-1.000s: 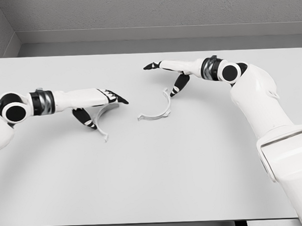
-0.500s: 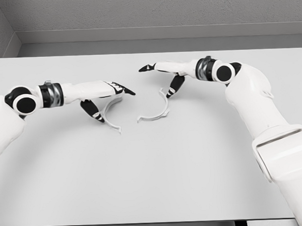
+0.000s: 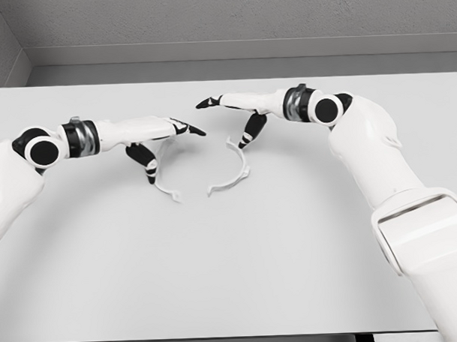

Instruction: Assemble PVC drainage pipe clamps

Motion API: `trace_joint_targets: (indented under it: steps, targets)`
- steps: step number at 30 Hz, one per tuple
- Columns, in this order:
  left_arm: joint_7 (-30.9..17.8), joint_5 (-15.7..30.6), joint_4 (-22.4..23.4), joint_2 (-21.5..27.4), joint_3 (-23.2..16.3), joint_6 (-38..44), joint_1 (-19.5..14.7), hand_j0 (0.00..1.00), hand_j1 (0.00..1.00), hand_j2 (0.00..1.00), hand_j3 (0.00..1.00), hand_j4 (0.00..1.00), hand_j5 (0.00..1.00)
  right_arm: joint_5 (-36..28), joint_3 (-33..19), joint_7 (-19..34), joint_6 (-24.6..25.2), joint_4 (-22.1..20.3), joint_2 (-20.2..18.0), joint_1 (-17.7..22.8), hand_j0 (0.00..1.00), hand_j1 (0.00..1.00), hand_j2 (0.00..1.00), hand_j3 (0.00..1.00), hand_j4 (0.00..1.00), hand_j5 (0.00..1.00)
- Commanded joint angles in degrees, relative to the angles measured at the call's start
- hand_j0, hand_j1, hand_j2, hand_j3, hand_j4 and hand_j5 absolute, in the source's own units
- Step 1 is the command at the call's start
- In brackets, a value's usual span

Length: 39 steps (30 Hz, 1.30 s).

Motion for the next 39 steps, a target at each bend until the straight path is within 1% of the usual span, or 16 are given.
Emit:
trace_joint_targets:
  steps: [1, 3, 8, 10, 14, 18, 19, 20, 22, 24, 25, 26, 28, 32, 36, 39]
  targets:
    - [0.0, 0.0, -0.1, 0.2, 0.6, -0.1, 0.1, 1.00, 1.00, 1.00, 1.00, 1.00, 1.00, -0.6, -0.3, 0.0, 0.2, -0.2, 0.1, 0.0, 1.00, 1.00, 1.00, 1.00, 1.00, 1.00]
    - [0.0, 0.0, -0.1, 0.6, 1.0, -0.1, 0.0, 1.00, 1.00, 1.00, 1.00, 1.00, 1.00, -1.7, -1.3, 0.0, 0.2, -0.3, -0.9, -0.4, 1.00, 1.00, 1.00, 1.00, 1.00, 1.00]
    - [0.0, 0.5, -0.3, 1.4, 1.4, -0.1, -0.2, 1.00, 1.00, 1.00, 1.00, 1.00, 1.00, -1.8, -8.4, 0.0, 0.2, -0.7, -4.5, -0.2, 1.00, 1.00, 1.00, 1.00, 1.00, 1.00]
    - [0.0, 1.4, -0.4, 1.8, 1.4, -0.1, -0.4, 1.00, 1.00, 1.00, 1.00, 1.00, 1.00, -2.0, -8.4, 0.0, 0.2, -0.6, -6.6, 0.2, 1.00, 1.00, 1.00, 1.00, 1.00, 1.00]
    - [0.0, 8.2, -0.6, 8.2, 2.7, -0.1, -0.7, 1.00, 1.00, 1.00, 1.00, 1.00, 1.00, -5.4, -9.1, 0.0, 0.2, -0.4, -10.7, 1.2, 1.00, 1.00, 1.00, 1.00, 1.00, 1.00]
    - [0.0, 8.2, -0.8, 9.1, 3.0, -0.1, -0.7, 1.00, 1.00, 1.00, 1.00, 1.00, 1.00, -5.4, -9.2, 0.0, 0.2, -0.5, -13.5, 1.5, 1.00, 1.00, 1.00, 1.00, 1.00, 1.00]
    - [0.0, 7.8, 0.5, 8.4, 4.8, -0.1, -0.4, 1.00, 1.00, 1.00, 1.00, 1.00, 1.00, -5.4, -9.1, 0.0, 0.2, -0.6, -14.3, 1.9, 1.00, 1.00, 1.00, 1.00, 1.00, 1.00]
    - [0.0, 6.7, 4.4, 5.1, 5.7, -0.1, -0.7, 1.00, 1.00, 1.00, 1.00, 1.00, 1.00, -5.4, -9.1, 0.0, 0.2, -0.6, -14.6, 1.9, 1.00, 1.00, 1.00, 1.00, 1.00, 1.00]
    - [0.0, 0.5, 9.8, -2.3, 7.1, -0.1, -4.8, 1.00, 1.00, 1.00, 1.00, 1.00, 1.00, -5.4, -8.8, 0.0, 0.2, -0.7, -14.5, 1.8, 1.00, 1.00, 1.00, 1.00, 1.00, 1.00]
    - [0.0, -3.7, 13.2, -6.2, 7.9, -0.1, -5.4, 1.00, 1.00, 1.00, 1.00, 1.00, 1.00, -5.5, -8.7, 0.0, 0.2, -0.8, -14.5, 1.8, 1.00, 1.00, 1.00, 1.00, 1.00, 1.00]
    - [0.0, -7.0, 13.2, -8.0, 7.9, -0.1, -5.4, 1.00, 1.00, 1.00, 1.00, 1.00, 1.00, -5.5, -8.7, 0.0, 0.2, -0.8, -14.5, 1.8, 1.00, 1.00, 1.00, 1.00, 1.00, 1.00]
    - [0.0, -9.3, 13.2, -8.6, 8.0, -0.1, -5.9, 1.00, 1.00, 1.00, 1.00, 1.00, 1.00, -5.5, -8.8, 0.0, 0.2, -0.8, -14.5, 1.8, 1.00, 1.00, 1.00, 1.00, 1.00, 1.00]
    - [0.0, -10.9, 13.2, -8.5, 8.0, -0.1, -6.1, 1.00, 1.00, 1.00, 1.00, 1.00, 1.00, -5.5, -8.7, 0.0, 0.2, -0.8, -14.4, 1.8, 1.00, 1.00, 1.00, 1.00, 1.00, 1.00]
    - [0.0, -16.8, 12.4, -8.1, 8.2, -0.1, -7.4, 1.00, 1.00, 1.00, 1.00, 1.00, 1.00, -5.5, -8.7, 0.0, 0.2, -0.7, -13.9, 1.9, 1.00, 1.00, 1.00, 1.00, 1.00, 1.00]
    - [0.0, -20.2, 12.2, -8.1, 8.6, -0.1, -7.8, 1.00, 1.00, 1.00, 1.00, 1.00, 1.00, -5.5, -8.6, 0.0, 0.2, -0.6, -13.9, 2.0, 1.00, 1.00, 1.00, 1.00, 1.00, 1.00]
    - [0.0, -20.8, 10.9, -8.3, 8.1, -0.1, -7.7, 1.00, 1.00, 1.00, 1.00, 1.00, 1.00, -5.5, -8.6, 0.0, 0.2, -0.5, -13.8, 2.0, 1.00, 1.00, 1.00, 1.00, 1.00, 1.00]
